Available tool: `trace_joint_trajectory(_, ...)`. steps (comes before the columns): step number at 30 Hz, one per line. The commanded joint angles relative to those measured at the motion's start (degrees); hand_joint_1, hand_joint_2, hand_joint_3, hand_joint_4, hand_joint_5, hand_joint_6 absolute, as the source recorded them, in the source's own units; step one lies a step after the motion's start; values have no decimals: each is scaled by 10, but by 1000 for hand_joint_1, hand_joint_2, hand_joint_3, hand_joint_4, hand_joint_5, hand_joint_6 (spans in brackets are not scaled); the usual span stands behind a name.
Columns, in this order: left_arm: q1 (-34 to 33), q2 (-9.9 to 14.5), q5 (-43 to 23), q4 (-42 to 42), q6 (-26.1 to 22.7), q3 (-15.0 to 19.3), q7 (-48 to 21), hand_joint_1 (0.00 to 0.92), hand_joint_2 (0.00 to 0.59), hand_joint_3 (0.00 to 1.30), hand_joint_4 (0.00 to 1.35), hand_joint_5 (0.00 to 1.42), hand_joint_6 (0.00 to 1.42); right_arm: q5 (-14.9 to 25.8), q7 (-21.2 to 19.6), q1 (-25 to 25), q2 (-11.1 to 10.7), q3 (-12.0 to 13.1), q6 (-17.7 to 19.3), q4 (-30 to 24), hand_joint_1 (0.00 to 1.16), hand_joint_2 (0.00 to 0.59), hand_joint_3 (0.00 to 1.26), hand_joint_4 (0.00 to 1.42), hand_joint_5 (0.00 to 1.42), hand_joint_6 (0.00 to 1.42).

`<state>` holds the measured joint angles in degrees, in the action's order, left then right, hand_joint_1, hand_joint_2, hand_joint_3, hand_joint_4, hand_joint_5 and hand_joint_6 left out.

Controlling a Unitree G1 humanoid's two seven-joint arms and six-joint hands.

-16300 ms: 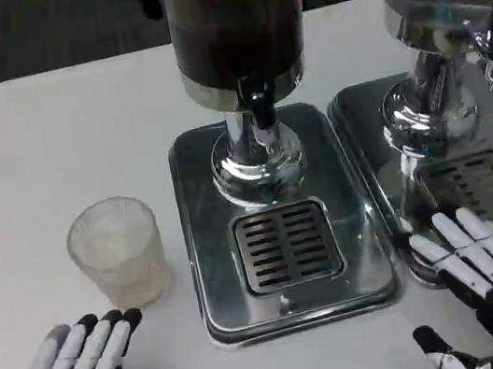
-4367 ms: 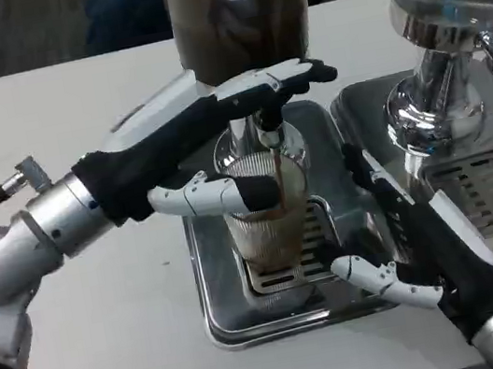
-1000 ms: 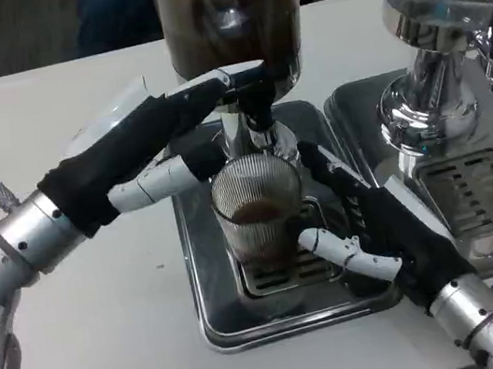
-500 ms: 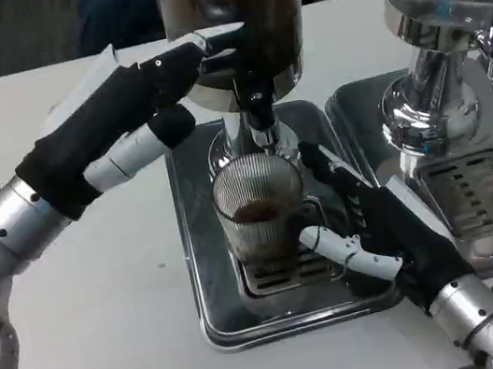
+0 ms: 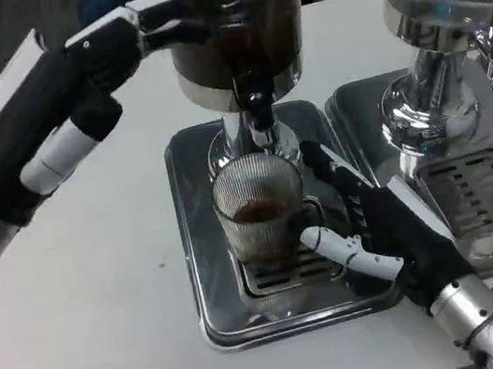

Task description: Grasp the cup under the faucet to collect the drink, then remove the cup.

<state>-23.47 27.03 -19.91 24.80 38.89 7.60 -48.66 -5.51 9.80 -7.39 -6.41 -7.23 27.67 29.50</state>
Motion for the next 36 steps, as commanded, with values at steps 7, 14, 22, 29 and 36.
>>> trace_joint_trajectory(7,53,17,29,66,17,31,19,0,95,269,180,233,170,0,13,-18,-13,2,7,20,572,230,0,4,0,38)
trace_joint_trajectory(14,75,14,48,110,29,34,40,0,98,271,192,235,179,-3,14,-19,-17,0,9,20,580,216,0,0,0,33)
trace_joint_trajectory(22,86,12,66,162,36,32,59,0,109,289,214,254,190,-7,15,-24,-14,-4,15,29,586,210,0,0,0,0)
trace_joint_trajectory(29,89,13,76,195,37,32,66,0,111,303,239,271,193,-27,-12,-35,-5,-4,47,55,563,201,0,0,0,0)
trace_joint_trajectory(36,93,16,80,206,39,30,67,0,112,316,249,290,195,-59,-68,-49,0,-5,84,87,549,204,0,0,0,0)
